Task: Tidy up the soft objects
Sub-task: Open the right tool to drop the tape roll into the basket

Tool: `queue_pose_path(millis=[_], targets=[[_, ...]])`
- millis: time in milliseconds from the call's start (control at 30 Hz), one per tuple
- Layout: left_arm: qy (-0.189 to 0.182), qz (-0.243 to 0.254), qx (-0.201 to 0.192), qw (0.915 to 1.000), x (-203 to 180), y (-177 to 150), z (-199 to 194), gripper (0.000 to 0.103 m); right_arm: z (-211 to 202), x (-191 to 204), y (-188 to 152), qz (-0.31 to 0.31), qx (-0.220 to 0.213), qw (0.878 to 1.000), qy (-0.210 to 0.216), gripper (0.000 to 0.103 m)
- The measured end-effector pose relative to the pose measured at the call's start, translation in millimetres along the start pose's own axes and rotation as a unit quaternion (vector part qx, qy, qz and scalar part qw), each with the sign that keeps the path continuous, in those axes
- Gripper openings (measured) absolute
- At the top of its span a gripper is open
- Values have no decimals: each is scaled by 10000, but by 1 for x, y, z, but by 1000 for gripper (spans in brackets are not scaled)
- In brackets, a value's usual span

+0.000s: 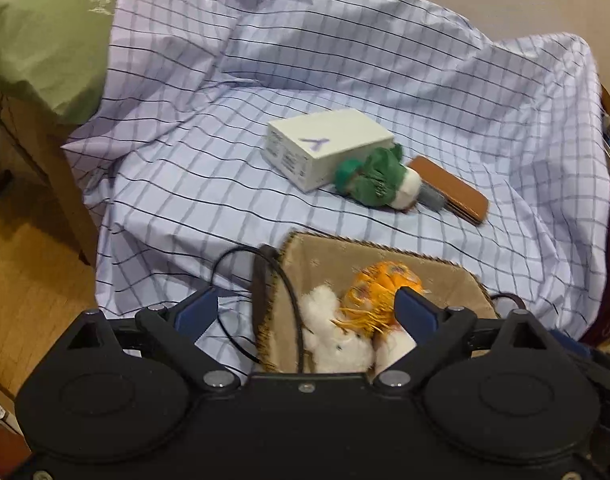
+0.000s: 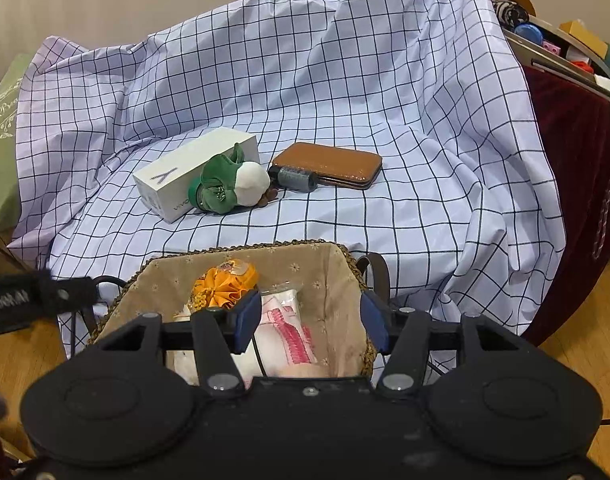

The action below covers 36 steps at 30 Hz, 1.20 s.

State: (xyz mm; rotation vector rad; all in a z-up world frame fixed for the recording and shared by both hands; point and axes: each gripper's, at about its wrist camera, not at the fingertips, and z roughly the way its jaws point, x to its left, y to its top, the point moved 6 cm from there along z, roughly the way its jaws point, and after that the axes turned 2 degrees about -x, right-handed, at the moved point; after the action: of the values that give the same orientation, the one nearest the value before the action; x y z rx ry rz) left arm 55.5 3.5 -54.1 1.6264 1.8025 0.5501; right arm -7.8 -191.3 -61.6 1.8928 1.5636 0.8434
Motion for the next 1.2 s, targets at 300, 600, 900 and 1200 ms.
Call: queue_pose_path(millis=[300,600,900,1200], targets=[[356,-70,-212,9991,19,19,-2,92,1,-11,1,216,-8,9998,6,55],[669,-182,-555,9961,45,40,-8,93,3,-6,1,119,5,9999,-11,55],[1556,-49,-1053,9822,94,79,-8,96,10,-2,13,-49,-64,9999,-79,55],[1839,51,-1010,9777,106,106,21,96,34,1,40,-141,-12,9997,-209,56]])
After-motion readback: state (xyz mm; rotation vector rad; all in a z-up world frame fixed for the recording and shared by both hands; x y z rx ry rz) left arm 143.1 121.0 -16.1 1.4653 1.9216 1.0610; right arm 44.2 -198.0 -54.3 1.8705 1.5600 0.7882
